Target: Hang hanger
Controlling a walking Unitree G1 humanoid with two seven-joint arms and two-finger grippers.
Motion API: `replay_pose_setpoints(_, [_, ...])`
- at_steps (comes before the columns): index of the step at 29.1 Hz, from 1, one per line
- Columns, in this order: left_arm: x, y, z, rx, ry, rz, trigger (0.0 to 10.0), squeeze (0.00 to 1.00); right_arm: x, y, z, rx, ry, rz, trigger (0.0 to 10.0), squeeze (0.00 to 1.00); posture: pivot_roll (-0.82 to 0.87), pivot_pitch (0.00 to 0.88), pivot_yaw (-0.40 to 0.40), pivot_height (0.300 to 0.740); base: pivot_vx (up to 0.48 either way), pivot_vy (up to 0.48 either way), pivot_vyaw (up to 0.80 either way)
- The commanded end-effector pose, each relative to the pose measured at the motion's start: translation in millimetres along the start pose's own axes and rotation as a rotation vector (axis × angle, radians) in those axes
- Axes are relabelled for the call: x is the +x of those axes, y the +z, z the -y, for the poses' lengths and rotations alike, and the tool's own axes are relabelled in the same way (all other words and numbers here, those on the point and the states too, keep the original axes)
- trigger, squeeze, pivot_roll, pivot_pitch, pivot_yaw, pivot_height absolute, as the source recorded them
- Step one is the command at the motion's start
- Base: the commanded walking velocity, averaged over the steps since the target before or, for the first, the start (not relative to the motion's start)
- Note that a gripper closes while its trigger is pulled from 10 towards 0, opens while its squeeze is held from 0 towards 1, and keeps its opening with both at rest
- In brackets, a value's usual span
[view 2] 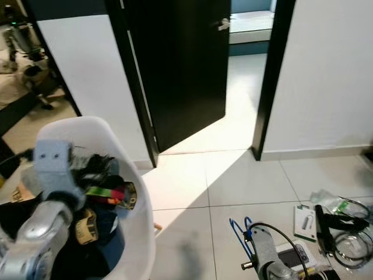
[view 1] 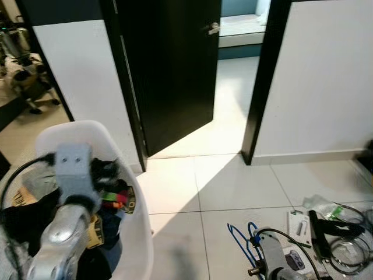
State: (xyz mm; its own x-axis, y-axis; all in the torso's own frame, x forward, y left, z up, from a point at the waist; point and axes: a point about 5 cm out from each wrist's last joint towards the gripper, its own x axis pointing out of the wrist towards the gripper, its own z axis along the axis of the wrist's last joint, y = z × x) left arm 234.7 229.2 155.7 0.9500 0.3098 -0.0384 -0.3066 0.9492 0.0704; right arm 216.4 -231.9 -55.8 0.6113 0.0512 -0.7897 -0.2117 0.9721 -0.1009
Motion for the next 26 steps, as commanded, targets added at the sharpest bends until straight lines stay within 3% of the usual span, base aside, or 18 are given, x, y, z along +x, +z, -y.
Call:
replay_pose_setpoints(1, [0.2, -7.5, -10.3, 0.028, 0.059, -0.042, 10.0, 0.00, 1.9, 2.8, -5.9, -0.016, 0.015, 0.002, 10.0, 0.00, 0.04, 0.000, 0.040, 0.740, 0.000, 0.000, 0.00])
replay_pose_setpoints(3, [-6.8, -25.0, -25.8, 0.011, 0.162, -0.142, 10.0, 0.00, 1.9, 2.9, -5.7, -0.020, 0.014, 0.001, 10.0, 0.00, 0.04, 0.000, 0.040, 0.740, 0.000, 0.000, 0.00])
replay_pose_setpoints(6, [-19.7, -39.9, -33.7, -0.007, 0.221, -0.237, 10.0, 0.00, 1.9, 2.8, -5.3, -0.024, 0.013, -0.002, 10.0, 0.00, 0.04, 0.000, 0.041, 0.740, 0.000, 0.000, 0.00])
replay_pose_setpoints(11, [-29.7, -44.0, -32.5, 0.003, 0.213, -0.273, 10.0, 0.00, 1.7, 2.4, -4.8, -0.026, 0.011, -0.005, 10.0, 0.00, 0.05, 0.002, 0.042, 0.740, 0.000, 0.000, 0.00])
replay_pose_setpoints(15, [-39.5, -54.9, -20.3, -0.033, 0.136, -0.344, 10.0, 0.00, 1.6, 2.0, -4.4, -0.034, 0.011, -0.010, 10.0, 0.00, 0.05, 0.000, 0.039, 0.740, 0.000, 0.000, 0.00])
replay_pose_setpoints(19, [-39.3, -56.7, -18.4, -0.044, 0.123, -0.350, 10.0, 0.00, 1.6, 2.0, -4.4, -0.034, 0.011, -0.010, 10.0, 0.00, 0.05, 0.000, 0.039, 0.740, 0.000, 0.000, 0.00])
replay_pose_setpoints(21, [-32.3, -52.1, -10.8, -0.100, 0.064, -0.296, 10.0, 0.00, 1.7, 1.8, -4.7, -0.032, 0.010, -0.010, 10.0, 0.00, 0.04, 0.000, 0.041, 0.740, 0.000, 0.000, 0.00])
replay_pose_setpoints(23, [-32.3, -52.1, -10.8, -0.100, 0.064, -0.296, 10.0, 0.00, 1.7, 1.8, -4.7, -0.032, 0.010, -0.010, 10.0, 0.00, 0.04, 0.000, 0.041, 0.740, 0.000, 0.000, 0.00])
replay_pose_setpoints(26, [-25.3, -40.7, -1.2, -0.131, -0.022, -0.231, 10.0, 0.00, 1.7, 1.7, -4.6, -0.031, 0.009, -0.011, 10.0, 0.00, 0.04, 0.000, 0.041, 0.740, 0.000, 0.000, 0.00])
